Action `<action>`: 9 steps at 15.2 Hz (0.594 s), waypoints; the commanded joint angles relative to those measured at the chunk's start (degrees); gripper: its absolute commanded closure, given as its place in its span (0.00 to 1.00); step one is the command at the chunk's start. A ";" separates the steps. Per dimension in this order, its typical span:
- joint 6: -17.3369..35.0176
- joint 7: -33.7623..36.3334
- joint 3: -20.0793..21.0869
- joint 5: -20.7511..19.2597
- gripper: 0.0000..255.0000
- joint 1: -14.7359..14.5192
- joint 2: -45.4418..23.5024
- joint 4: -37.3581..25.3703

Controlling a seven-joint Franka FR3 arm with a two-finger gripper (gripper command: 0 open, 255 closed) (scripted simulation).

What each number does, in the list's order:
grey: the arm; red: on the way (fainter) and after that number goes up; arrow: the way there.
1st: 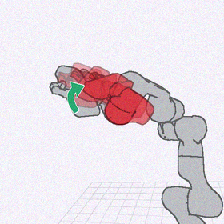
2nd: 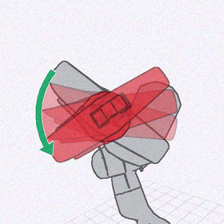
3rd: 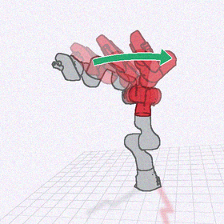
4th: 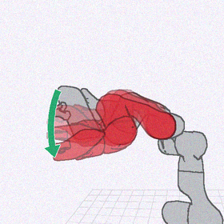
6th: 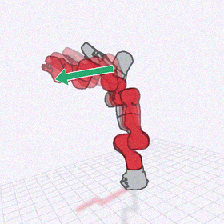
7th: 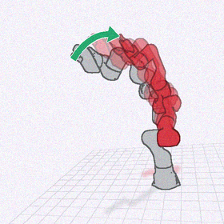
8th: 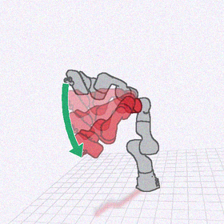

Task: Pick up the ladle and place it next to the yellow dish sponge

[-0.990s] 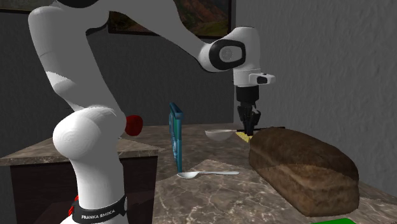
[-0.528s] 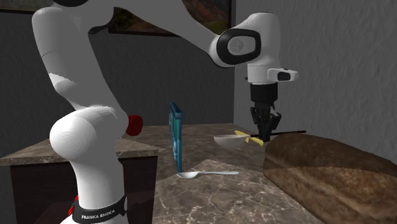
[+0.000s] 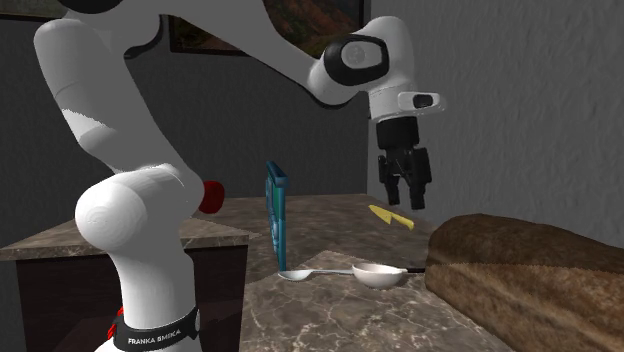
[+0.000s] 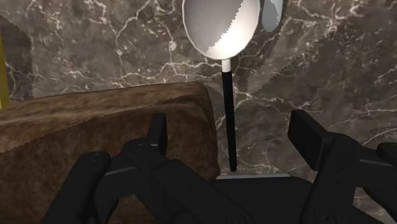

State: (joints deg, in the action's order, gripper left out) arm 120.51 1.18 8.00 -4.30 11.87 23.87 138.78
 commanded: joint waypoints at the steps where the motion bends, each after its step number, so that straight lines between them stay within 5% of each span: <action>1: -1.43 3.79 2.53 -3.94 0.00 0.80 1.20 0.24; 9: 4.03 4.34 2.37 -4.91 0.00 1.46 -1.04 3.44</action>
State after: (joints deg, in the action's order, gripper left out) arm 124.22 5.44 10.34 -9.16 13.32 22.90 141.99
